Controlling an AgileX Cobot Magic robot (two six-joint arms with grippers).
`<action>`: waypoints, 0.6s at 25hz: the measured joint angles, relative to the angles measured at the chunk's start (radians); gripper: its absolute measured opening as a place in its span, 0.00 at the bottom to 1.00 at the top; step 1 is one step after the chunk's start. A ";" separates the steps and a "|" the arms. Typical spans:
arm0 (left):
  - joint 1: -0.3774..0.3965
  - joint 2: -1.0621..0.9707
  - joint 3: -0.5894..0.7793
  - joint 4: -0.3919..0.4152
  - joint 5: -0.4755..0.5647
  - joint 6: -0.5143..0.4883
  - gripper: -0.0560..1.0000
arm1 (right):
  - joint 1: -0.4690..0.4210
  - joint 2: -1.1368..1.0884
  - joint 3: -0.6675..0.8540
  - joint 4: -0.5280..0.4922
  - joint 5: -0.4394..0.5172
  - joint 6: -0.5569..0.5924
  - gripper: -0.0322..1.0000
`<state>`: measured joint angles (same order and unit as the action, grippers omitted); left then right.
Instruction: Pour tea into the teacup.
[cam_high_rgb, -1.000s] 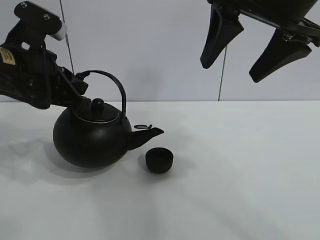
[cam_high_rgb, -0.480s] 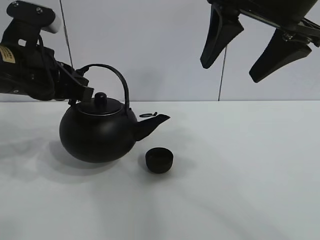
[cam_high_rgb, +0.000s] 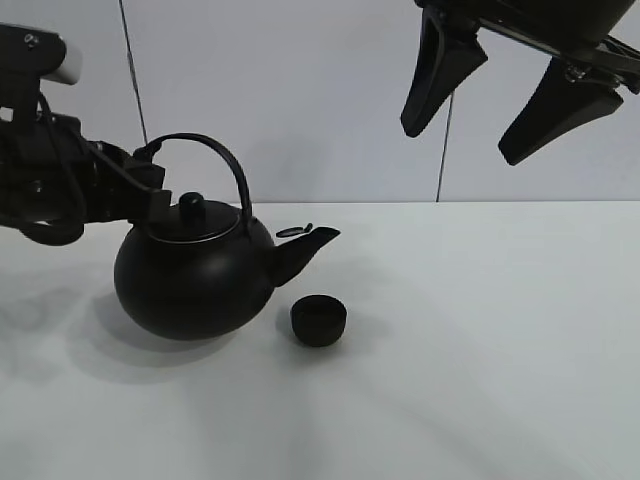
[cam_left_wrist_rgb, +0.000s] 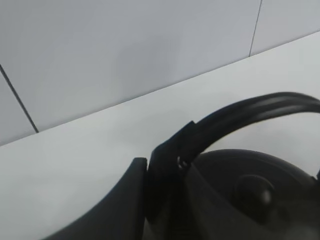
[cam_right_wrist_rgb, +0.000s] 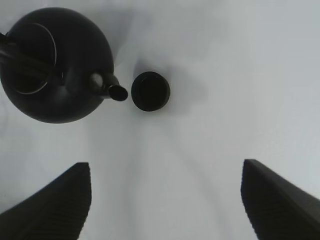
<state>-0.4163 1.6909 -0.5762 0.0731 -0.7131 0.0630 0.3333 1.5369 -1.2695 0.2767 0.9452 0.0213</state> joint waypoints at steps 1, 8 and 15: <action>0.000 0.000 0.015 -0.016 -0.017 -0.001 0.18 | 0.000 0.000 0.000 0.000 0.000 0.000 0.58; 0.000 -0.001 0.042 -0.113 -0.059 0.022 0.18 | 0.000 0.000 0.000 0.000 0.000 0.000 0.58; 0.000 -0.001 0.043 -0.168 -0.063 0.022 0.18 | 0.000 0.000 0.000 0.000 0.000 0.000 0.58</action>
<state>-0.4163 1.6901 -0.5335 -0.0951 -0.7765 0.0849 0.3333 1.5369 -1.2695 0.2767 0.9452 0.0213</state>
